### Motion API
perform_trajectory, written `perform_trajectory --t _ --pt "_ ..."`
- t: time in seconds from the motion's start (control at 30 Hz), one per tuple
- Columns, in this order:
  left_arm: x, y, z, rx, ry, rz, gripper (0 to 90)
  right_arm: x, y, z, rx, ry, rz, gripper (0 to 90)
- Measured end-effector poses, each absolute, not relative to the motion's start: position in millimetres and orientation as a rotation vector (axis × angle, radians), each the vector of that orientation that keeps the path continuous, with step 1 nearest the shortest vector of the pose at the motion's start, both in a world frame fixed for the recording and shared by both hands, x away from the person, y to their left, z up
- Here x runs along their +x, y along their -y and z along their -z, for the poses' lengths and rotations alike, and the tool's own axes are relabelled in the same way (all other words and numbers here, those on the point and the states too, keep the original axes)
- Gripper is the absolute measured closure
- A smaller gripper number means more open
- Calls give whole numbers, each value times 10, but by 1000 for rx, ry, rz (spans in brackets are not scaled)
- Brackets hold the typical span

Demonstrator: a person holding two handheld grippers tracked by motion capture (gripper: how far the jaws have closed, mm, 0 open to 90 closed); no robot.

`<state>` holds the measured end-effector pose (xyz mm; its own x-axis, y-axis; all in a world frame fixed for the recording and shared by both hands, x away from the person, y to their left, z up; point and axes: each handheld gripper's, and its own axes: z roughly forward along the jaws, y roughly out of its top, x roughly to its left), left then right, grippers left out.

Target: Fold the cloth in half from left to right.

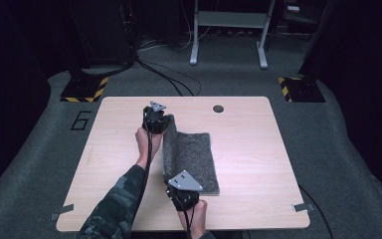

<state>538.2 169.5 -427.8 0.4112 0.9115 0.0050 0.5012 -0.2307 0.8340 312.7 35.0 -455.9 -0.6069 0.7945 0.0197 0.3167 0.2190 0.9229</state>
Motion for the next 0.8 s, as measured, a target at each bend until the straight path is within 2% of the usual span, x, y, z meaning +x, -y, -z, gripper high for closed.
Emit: perform_trajectory --t 0.8 --pt "5518 -1112 4619 1936 -1170 -574 862 3185 177 4824 1161 -2047 -1233 876"
